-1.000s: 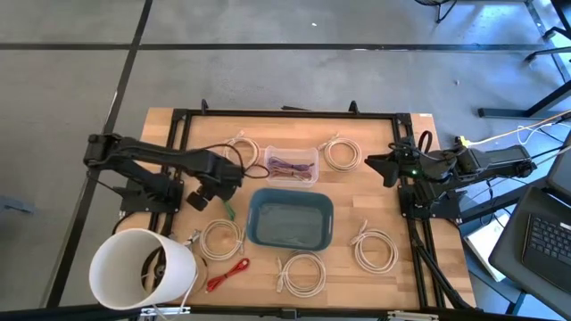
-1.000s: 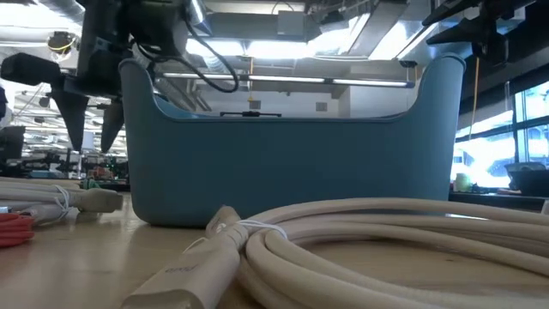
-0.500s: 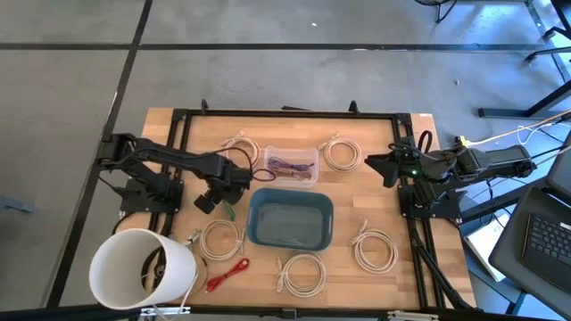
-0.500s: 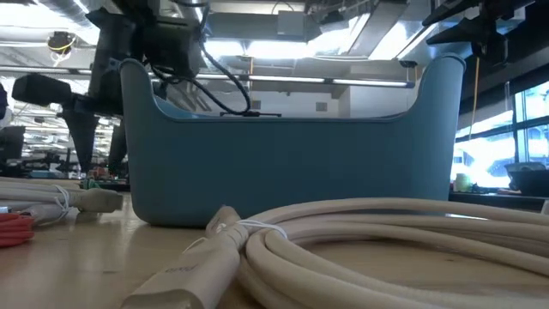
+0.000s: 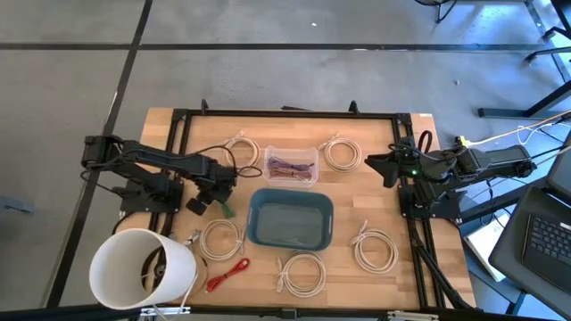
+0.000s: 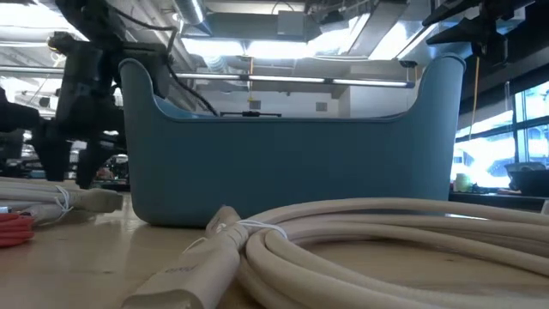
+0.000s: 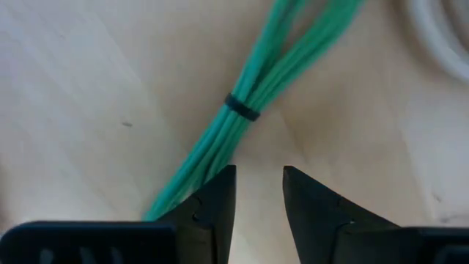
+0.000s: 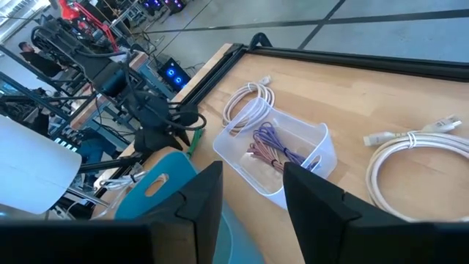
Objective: Pick & Place USB Port
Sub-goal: Put the green charger cable into the transparent bin
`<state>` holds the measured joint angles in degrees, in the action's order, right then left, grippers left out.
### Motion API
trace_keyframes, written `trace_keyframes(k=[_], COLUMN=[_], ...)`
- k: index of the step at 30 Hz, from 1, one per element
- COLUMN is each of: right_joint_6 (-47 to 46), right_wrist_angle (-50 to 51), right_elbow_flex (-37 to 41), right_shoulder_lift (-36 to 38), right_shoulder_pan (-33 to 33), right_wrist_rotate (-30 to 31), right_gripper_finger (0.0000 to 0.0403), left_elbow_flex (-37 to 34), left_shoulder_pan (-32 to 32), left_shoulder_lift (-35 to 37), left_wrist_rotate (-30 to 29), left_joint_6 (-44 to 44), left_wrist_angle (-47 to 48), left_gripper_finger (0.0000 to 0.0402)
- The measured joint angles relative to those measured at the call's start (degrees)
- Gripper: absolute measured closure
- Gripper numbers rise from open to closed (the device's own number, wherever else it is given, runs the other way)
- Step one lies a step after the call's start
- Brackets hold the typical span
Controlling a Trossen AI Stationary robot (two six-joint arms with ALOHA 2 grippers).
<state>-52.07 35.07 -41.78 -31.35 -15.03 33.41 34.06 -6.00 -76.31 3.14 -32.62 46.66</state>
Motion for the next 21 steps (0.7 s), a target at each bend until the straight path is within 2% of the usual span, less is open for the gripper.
trace_keyframes(k=[3,14,21], right_joint_6=[-0.17,-0.24,-0.44], right_wrist_angle=[-0.04,-0.83,-0.94], right_elbow_flex=[0.0,-0.02,-0.02], right_shoulder_lift=[0.0,0.0,0.0], right_shoulder_pan=[0.0,-0.01,0.0], right_wrist_rotate=[0.0,0.0,0.0], right_gripper_finger=[0.0256,0.0256,0.0256], left_elbow_flex=[0.27,3.51,3.69], left_shoulder_pan=[0.0,1.28,2.95], left_shoulder_lift=[0.09,0.09,0.09], left_wrist_rotate=[-1.96,-2.13,-3.36], left_joint_6=[0.28,1.64,-4.79], left_wrist_angle=[-1.09,2.02,-3.6], left_gripper_finger=[0.0294,0.0298,0.03])
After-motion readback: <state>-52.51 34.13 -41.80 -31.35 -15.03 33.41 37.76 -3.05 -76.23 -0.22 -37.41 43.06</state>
